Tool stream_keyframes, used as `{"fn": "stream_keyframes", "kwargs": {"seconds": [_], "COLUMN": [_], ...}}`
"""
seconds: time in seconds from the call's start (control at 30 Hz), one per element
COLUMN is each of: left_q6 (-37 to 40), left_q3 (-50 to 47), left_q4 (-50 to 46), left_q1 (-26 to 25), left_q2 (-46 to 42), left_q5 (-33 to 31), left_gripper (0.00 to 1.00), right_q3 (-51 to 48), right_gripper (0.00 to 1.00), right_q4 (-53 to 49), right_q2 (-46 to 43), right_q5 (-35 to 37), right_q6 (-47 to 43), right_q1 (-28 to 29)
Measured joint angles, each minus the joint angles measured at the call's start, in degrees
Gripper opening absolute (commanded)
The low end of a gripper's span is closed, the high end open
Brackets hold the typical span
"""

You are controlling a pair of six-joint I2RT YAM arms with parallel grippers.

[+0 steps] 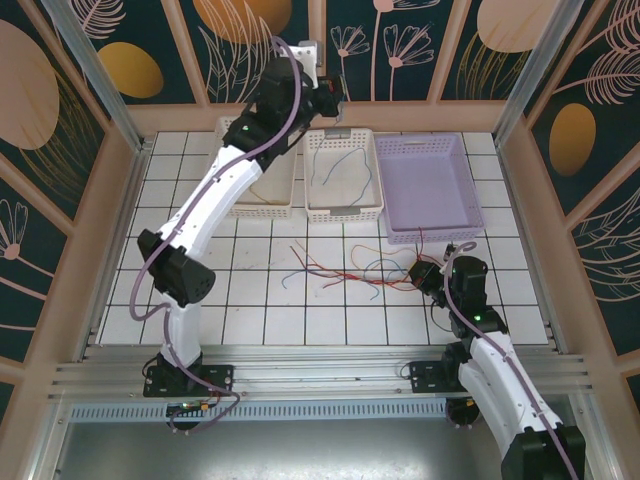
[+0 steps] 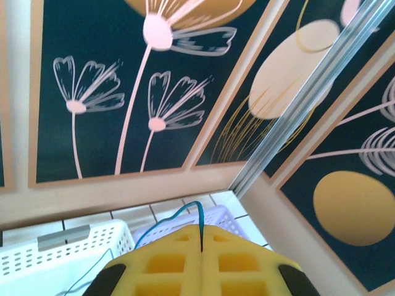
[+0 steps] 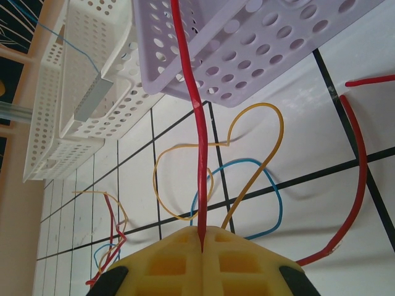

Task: Untangle the cables

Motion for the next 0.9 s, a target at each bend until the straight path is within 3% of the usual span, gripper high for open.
{"fn": "stream_keyframes", "kwargs": {"seconds": [0.2, 0.53, 0.9], "left_q6": [-0.70, -3.65, -7.17], "left_q3": [-2.62, -19.74, -23.76], "left_q4": [3.06, 10.25, 12.74], "left_q1": [0.26, 0.26, 0.26], "left_q2": [3.15, 3.58, 10.03], "left_q5": [1.44, 1.95, 1.84], "left_gripper": [0.00, 0.00, 0.00], "right_q3": [0.00, 0.00, 0.00], "right_gripper": [0.00, 0.00, 0.00], "right_q4": [0.17, 1.05, 1.36], "right_q2": [0.07, 0.07, 0.07], "right_q5": [0.00, 0.04, 0.04], "right_q6": [0.09, 0.20, 0.22], "right_q1": [1.57, 3.02, 3.78]}}
